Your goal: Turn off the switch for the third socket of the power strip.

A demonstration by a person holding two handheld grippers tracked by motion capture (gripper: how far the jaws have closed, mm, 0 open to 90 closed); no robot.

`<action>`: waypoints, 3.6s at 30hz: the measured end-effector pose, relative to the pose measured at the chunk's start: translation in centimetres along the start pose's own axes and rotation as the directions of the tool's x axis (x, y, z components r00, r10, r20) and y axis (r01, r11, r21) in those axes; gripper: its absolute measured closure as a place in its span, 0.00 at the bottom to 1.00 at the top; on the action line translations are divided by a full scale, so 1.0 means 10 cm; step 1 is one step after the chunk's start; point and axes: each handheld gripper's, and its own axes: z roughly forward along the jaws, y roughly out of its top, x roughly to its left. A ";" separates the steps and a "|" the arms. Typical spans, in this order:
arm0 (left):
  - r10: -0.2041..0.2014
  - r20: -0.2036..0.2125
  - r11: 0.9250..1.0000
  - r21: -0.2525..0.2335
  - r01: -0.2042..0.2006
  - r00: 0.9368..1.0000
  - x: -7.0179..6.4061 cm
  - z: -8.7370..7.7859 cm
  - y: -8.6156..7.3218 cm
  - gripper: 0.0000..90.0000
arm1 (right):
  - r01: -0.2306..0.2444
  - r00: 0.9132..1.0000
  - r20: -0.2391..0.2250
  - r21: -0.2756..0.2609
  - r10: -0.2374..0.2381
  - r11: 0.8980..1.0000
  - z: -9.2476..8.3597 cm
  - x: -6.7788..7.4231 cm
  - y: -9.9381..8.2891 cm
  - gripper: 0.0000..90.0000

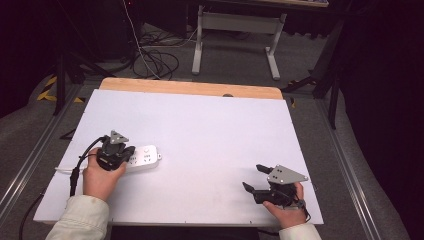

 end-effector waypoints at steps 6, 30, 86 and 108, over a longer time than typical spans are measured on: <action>-0.009 0.003 1.000 -0.001 0.009 1.000 0.00 0.01 0.00 1.00 | 0.000 1.000 0.001 -0.001 0.000 1.000 0.00 0.00 0.00 0.27; -0.081 0.053 0.992 -0.089 0.086 0.995 0.09 -0.12 -0.02 0.98 | -0.005 1.000 -0.002 0.010 0.005 1.000 0.02 -0.01 -0.01 0.27; 0.154 0.270 0.953 -0.294 -0.071 0.950 -0.22 -0.92 -0.11 0.26 | -0.003 1.000 -0.014 -0.005 0.003 1.000 -0.02 -0.02 -0.02 0.27; 0.213 0.216 0.901 -0.421 -0.106 0.953 -0.21 -0.89 -0.64 0.21 | 0.008 1.000 -0.025 -0.002 -0.008 1.000 0.00 -0.01 -0.02 0.27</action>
